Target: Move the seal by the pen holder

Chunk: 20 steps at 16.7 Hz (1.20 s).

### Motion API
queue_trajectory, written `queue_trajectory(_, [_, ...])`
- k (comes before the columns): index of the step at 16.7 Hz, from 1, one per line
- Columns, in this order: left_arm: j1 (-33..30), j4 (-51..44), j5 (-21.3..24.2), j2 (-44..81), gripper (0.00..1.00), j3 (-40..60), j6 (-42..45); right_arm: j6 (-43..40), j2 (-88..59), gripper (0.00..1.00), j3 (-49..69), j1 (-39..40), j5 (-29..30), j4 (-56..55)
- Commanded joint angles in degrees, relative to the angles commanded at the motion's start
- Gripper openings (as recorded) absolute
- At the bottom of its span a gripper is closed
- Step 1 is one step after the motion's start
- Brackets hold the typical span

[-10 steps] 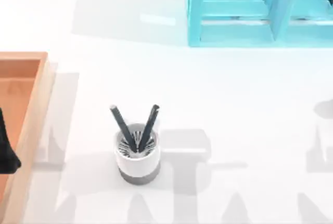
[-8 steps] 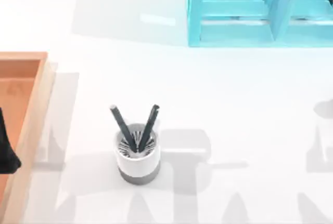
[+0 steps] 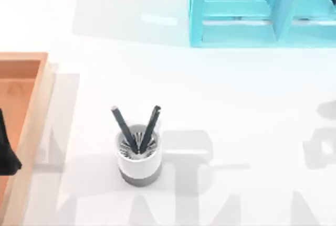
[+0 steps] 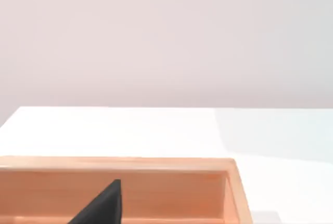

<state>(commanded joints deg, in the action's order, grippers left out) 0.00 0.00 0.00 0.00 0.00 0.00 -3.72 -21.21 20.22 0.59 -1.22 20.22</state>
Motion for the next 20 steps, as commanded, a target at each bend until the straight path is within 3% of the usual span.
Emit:
queue_trajectory(10, [0.0, 0.0, 0.0, 0.0, 1.0, 0.0, 0.0, -4.1, -56.3, 1.0, 47.5, -1.3, -0.9, 42.6])
queue_trajectory(15, [0.0, 0.0, 0.0, 0.0, 1.0, 0.0, 0.0, -3.9, -78.6, 1.0, 68.3, -3.6, -0.2, 54.6])
queue_trajectory(20, [0.0, 0.0, 0.0, 0.0, 1.0, 0.0, 0.0, -2.6, -92.9, 1.0, 83.3, -6.3, 0.9, 59.1])
